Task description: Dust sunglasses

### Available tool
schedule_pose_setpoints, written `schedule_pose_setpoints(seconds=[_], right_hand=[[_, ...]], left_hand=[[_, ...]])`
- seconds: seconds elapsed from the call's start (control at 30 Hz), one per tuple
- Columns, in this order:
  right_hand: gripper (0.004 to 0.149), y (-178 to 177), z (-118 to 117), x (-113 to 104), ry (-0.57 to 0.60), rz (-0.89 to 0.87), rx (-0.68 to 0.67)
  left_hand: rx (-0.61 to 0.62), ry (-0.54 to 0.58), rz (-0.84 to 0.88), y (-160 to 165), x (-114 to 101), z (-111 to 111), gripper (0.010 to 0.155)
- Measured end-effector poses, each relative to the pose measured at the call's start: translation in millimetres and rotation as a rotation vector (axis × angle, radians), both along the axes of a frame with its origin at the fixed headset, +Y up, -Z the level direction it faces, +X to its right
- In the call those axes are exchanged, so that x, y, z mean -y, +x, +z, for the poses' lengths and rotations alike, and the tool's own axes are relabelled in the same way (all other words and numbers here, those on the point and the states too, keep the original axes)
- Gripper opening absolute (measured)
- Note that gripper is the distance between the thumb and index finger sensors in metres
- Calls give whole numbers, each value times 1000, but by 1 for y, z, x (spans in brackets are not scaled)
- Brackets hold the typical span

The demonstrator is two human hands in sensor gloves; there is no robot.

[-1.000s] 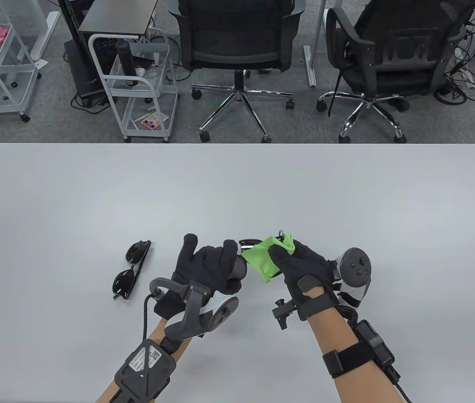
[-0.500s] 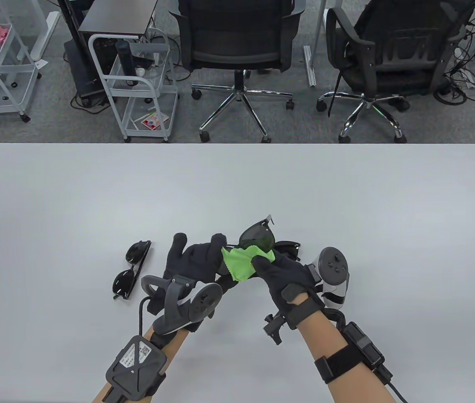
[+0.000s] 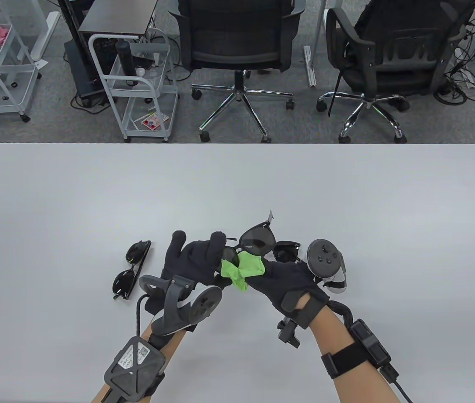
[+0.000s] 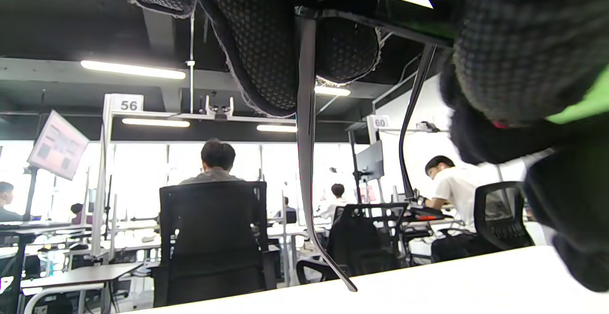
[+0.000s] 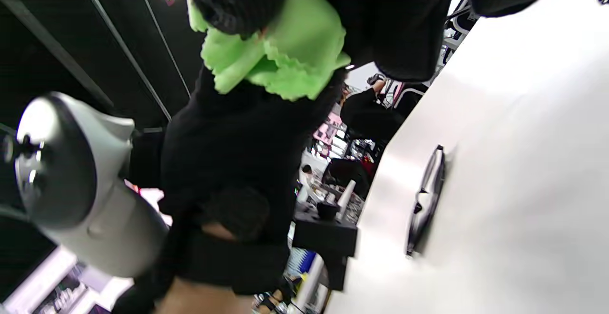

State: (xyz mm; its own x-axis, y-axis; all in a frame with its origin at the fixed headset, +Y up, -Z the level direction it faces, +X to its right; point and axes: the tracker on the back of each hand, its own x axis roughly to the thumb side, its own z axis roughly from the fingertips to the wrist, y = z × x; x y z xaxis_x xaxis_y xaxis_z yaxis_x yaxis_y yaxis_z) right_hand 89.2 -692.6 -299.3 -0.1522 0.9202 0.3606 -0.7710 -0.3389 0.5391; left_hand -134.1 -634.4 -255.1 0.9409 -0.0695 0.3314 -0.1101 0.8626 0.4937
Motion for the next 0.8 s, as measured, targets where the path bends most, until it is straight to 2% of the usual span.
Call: schedule_pose_setpoints(seconds=[0.1,0.2,0.3,0.37,0.43,0.5,0.7,0.8], right_hand=[[62,-3,1,2,4,20,-12],[64,-9,4,3,2,-10,25],[64,-13,11,7,-54,-119,218],[61,-16,14,10,-138,-239,242],[54,-13,16,11,-135,-261,321],[48,-11,19,10,-69,-218,428],[50,-8,15,8,-49,-257,358],[50,-10,11,8,-89,-239,248]], left_hand=[[1,-4,13,-3,0,-1,95],[46,2,-13,7,1,5,96],[76,51,-59,23,0,14,96],[70,87,-79,29,-1,19,95],[76,93,-90,31,-1,21,95],[74,84,-78,32,-1,20,95],[73,64,-44,30,-6,19,95],[61,65,-59,26,-5,16,94]])
